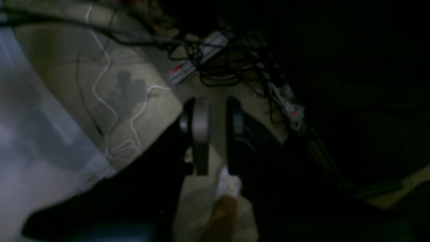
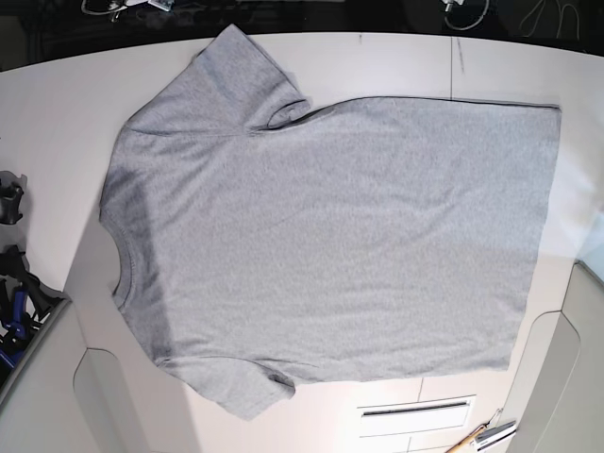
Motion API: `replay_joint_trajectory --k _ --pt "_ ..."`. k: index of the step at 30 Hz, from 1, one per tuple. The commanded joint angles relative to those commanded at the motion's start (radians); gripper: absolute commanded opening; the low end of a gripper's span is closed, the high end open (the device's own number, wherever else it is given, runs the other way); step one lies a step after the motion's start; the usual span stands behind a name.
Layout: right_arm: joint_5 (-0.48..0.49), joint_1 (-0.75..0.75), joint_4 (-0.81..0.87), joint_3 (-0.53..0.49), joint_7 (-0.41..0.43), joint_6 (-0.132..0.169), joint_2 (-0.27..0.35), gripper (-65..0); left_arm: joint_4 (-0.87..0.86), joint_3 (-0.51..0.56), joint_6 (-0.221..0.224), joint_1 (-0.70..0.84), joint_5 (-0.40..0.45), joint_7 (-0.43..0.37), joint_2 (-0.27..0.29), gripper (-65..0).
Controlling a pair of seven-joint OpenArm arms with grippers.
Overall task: Fold the T-shirt properly
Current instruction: 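Move both grippers toward the shirt's shoulder edge, then grasp the grey T-shirt's shoulder edge with both grippers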
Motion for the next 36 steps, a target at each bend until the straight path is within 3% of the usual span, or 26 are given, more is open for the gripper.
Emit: replay_joint_trajectory --k 3,11,13,16,18,21,24,26,28,30,36 --pt "0.141 -0.029 0.100 0.094 -0.066 0.020 0.000 -56.7 0.120 -0.076 0.000 0.080 -0.043 0.001 0.000 -56.6" --pt "0.404 -0.034 0.243 0.356 -0.077 0.020 -0.006 -56.7 0.332 -0.282 0.000 0.168 -0.124 0.000 0.000 -56.6" --pt "0.454 -0.032 0.253 0.422 -0.077 0.020 -0.027 -51.9 0.354 -0.333 0.000 0.168 -0.135 0.000 0.000 -56.6" --pt "0.515 -0.016 0.251 0.506 -0.111 0.015 -0.079 -39.2 0.381 -0.401 0.000 0.166 -0.136 -0.013 0.000 -56.6" --pt "0.537 0.010 0.238 0.549 -0.145 -0.012 -0.116 -37.4 0.395 -0.428 0.000 0.165 -0.135 -0.051 -0.002 -56.6" --pt "0.554 0.056 0.196 0.577 -0.181 -0.034 -0.159 -37.3 0.395 -0.438 0.000 0.166 -0.131 -0.179 -0.013 -56.5" --pt "0.585 0.085 0.121 0.575 -0.185 -0.034 -0.174 -31.7 0.395 -0.439 0.000 0.165 -0.084 -0.245 -0.028 -55.3" --pt "0.609 0.099 0.061 0.575 -0.186 -0.033 -0.178 -28.7 0.395 -0.439 0.000 0.158 -0.060 -0.251 -0.043 -47.7" --pt "0.618 0.115 0.016 0.575 -0.190 -0.012 -0.183 -28.7 0.395 -0.439 0.000 0.136 -0.056 -0.254 -0.061 -32.6" --pt "0.634 0.121 -0.007 0.575 -0.197 -0.006 -0.184 -28.7 0.394 -0.439 0.001 0.115 -0.056 -0.255 -0.085 -21.7" --pt "0.642 0.133 -0.010 0.575 -0.197 -0.007 -0.186 -28.8 0.355 -0.439 0.000 0.001 -0.053 -0.251 -0.169 -19.2"
